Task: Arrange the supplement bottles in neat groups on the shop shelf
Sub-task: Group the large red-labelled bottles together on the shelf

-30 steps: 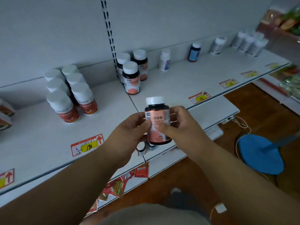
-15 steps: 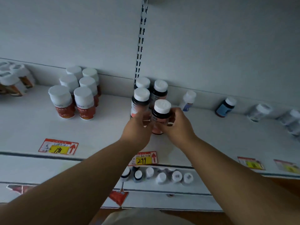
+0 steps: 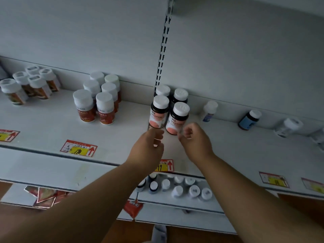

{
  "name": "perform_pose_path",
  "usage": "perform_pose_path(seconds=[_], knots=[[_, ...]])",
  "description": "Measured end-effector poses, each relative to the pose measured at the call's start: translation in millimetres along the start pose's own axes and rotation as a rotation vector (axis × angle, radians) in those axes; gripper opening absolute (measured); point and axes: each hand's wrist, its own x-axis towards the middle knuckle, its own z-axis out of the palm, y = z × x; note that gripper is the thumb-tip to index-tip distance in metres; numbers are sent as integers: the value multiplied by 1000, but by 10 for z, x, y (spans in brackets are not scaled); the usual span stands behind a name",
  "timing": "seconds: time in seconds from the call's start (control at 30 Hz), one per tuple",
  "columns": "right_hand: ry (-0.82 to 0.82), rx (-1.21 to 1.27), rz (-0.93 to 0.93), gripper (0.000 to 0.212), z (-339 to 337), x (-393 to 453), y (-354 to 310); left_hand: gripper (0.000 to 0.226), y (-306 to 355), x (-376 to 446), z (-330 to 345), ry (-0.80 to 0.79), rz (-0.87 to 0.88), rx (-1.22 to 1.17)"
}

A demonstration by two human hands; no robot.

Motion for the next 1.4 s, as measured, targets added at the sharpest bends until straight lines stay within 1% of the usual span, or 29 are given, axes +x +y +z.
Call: perform_pose_path(seconds=[0.07,0.13,0.23,0.37,0.5,0.67,0.8,0.9,0.97,1.03,1.1,1.17,1.23,1.33,1.4], knots=[[-14,-3,-9,14,-1,-185,-124,35,-43,-119,-67,-21,36,-6],[-6,32,-26,16,55,-417,-307,37,-116,-262,-182,-22,80,5],[-28,111,-55,17,244,-818,-573,39,-316,-532,-375,23,123,35],[-123,167,-141,14,530,-1315,-607,39,-675,-966,-479,79,65,83],[-283,138,-198,17,868,-1525,-225,40,-1136,-1185,-261,76,-26,108],[-385,131,-127,22,1417,-1467,475,44,-1759,-1167,272,79,-146,80],[-439,94,-77,26,1943,-1320,1023,45,-2335,-1038,694,78,-199,85],[-436,38,-96,29,2339,-1146,1359,46,-2715,-906,941,66,-236,85],[-403,-50,-155,30,2593,-1003,1522,45,-2928,-799,1068,57,-259,86],[-349,-139,-224,36,2834,-836,1637,45,-3113,-688,1169,59,-280,85],[-317,-277,-267,47,3048,-670,1703,45,-3268,-586,1234,78,-308,71],[-346,-476,-279,53,3208,-525,1747,46,-3376,-502,1284,96,-344,43],[-413,-578,-278,52,3307,-417,1745,46,-3438,-450,1320,109,-374,11],[-412,-543,-271,49,3285,-376,1647,44,-3433,-453,1305,96,-421,-35],[-427,-427,-226,48,3139,-454,1532,40,-3359,-546,1206,112,-472,-66]])
